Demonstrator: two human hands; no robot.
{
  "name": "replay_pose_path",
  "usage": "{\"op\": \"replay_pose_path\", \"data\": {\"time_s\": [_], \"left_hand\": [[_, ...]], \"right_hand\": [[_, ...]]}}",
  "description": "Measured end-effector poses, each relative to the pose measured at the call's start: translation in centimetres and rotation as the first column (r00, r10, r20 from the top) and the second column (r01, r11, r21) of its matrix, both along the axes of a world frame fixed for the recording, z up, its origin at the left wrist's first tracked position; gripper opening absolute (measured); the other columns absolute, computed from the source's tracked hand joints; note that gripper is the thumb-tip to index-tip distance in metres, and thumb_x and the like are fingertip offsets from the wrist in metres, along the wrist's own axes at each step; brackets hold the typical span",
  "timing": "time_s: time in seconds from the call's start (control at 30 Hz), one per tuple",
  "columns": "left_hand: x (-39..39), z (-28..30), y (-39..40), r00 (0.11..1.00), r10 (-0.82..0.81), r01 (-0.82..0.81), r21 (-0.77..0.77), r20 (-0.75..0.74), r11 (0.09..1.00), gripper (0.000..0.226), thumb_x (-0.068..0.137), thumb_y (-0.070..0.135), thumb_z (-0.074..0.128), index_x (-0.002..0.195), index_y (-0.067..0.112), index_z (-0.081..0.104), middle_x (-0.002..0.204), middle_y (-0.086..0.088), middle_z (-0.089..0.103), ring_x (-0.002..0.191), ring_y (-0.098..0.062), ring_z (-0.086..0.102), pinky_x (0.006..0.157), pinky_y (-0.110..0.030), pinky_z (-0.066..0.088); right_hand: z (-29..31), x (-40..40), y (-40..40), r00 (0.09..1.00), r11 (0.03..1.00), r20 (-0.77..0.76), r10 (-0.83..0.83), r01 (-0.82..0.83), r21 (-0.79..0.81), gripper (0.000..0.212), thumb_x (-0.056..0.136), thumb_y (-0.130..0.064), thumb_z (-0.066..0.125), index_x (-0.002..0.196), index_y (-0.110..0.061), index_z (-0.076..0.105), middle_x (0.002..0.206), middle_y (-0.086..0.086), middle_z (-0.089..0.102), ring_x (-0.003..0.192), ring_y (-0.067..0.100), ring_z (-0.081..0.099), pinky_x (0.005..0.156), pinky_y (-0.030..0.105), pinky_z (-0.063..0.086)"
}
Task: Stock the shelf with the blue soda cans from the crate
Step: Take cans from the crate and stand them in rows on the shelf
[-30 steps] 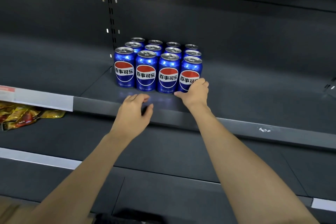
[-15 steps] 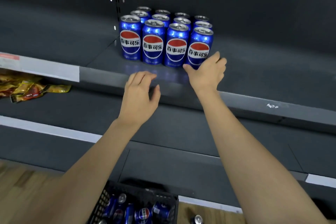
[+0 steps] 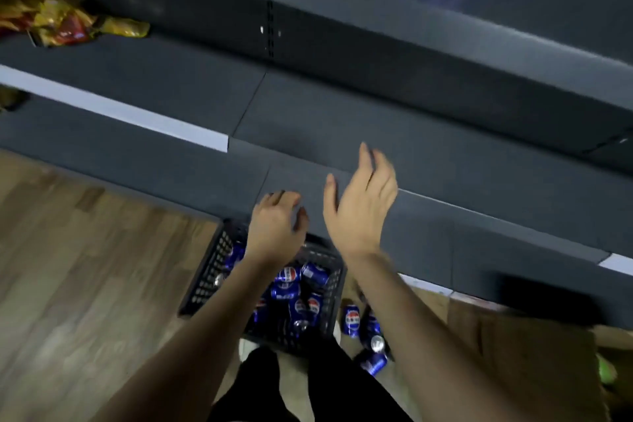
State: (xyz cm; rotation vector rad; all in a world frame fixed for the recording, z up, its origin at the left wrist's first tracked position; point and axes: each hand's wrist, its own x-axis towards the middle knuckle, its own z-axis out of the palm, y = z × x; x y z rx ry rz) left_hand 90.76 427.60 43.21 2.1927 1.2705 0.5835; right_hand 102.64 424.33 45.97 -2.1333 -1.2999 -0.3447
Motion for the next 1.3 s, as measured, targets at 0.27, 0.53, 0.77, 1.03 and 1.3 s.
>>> {"op": "replay_pose_path", "data": {"time_s": [0.27, 0.53, 0.77, 1.03, 1.3], "left_hand": [[-6.4, -13.2, -5.4, 0.97, 0.081, -0.156, -0.333, -0.227, 0.93, 0.044, 0.077, 0.028, 0.036, 0.097, 0.0, 0.062, 0.087, -0.02, 0.062, 0.08, -0.041, 0.058, 0.065, -0.042, 0.048], [-9.2, -24.8, -8.8, 0.899, 0.159, -0.359, -0.478, -0.408, 0.802, 0.041, 0.091, 0.021, 0.049, 0.131, 0.012, 0.05, 0.123, -0.012, 0.054, 0.114, -0.031, 0.049, 0.092, -0.037, 0.041], [-8.3, -37.1, -8.9, 0.868, 0.134, -0.399, -0.51, -0.479, 0.762, 0.046, 0.093, 0.023, 0.049, 0.136, 0.013, 0.042, 0.128, -0.01, 0.05, 0.116, -0.027, 0.047, 0.093, -0.035, 0.041], [-7.2, -51.9, -8.1, 0.807, 0.194, -0.579, -0.68, -0.558, 0.45, 0.05, 0.09, 0.022, 0.052, 0.134, 0.005, 0.034, 0.132, -0.016, 0.042, 0.121, -0.035, 0.043, 0.096, -0.041, 0.038], [-6.9, -62.4, -5.3, 0.773, 0.256, -0.634, -0.69, -0.581, 0.348, 0.065, 0.091, 0.026, 0.056, 0.14, 0.001, 0.022, 0.141, -0.016, 0.032, 0.13, -0.033, 0.033, 0.104, -0.04, 0.035]], "right_hand": [[-14.5, -3.8, -6.9, 0.976, 0.799, -0.192, 0.104, -0.197, -0.568, 0.056, 0.083, -0.039, 0.055, 0.127, -0.005, 0.052, 0.122, 0.015, 0.054, 0.107, 0.034, 0.054, 0.091, 0.045, 0.047], [-27.1, -5.2, -10.2, 0.936, 0.494, -0.284, 0.21, -0.352, -0.795, 0.066, 0.078, -0.035, 0.074, 0.13, -0.001, 0.051, 0.125, 0.018, 0.054, 0.111, 0.035, 0.053, 0.091, 0.044, 0.047], [-39.2, -4.8, -9.3, 0.881, 0.327, -0.368, 0.297, -0.456, -0.828, 0.072, 0.09, -0.04, 0.058, 0.146, -0.007, 0.027, 0.147, 0.011, 0.031, 0.132, 0.026, 0.033, 0.106, 0.035, 0.031], [-53.5, -4.0, -5.2, 0.867, 0.194, -0.405, 0.29, -0.468, -0.862, 0.062, 0.092, -0.044, 0.053, 0.141, -0.012, 0.034, 0.148, 0.006, 0.03, 0.135, 0.023, 0.029, 0.109, 0.032, 0.026], [-64.3, -3.9, -0.4, 0.862, 0.126, -0.371, 0.346, -0.435, -0.892, 0.069, 0.092, -0.037, 0.056, 0.147, -0.01, 0.024, 0.156, 0.007, 0.017, 0.144, 0.024, 0.015, 0.116, 0.034, 0.019]]}}
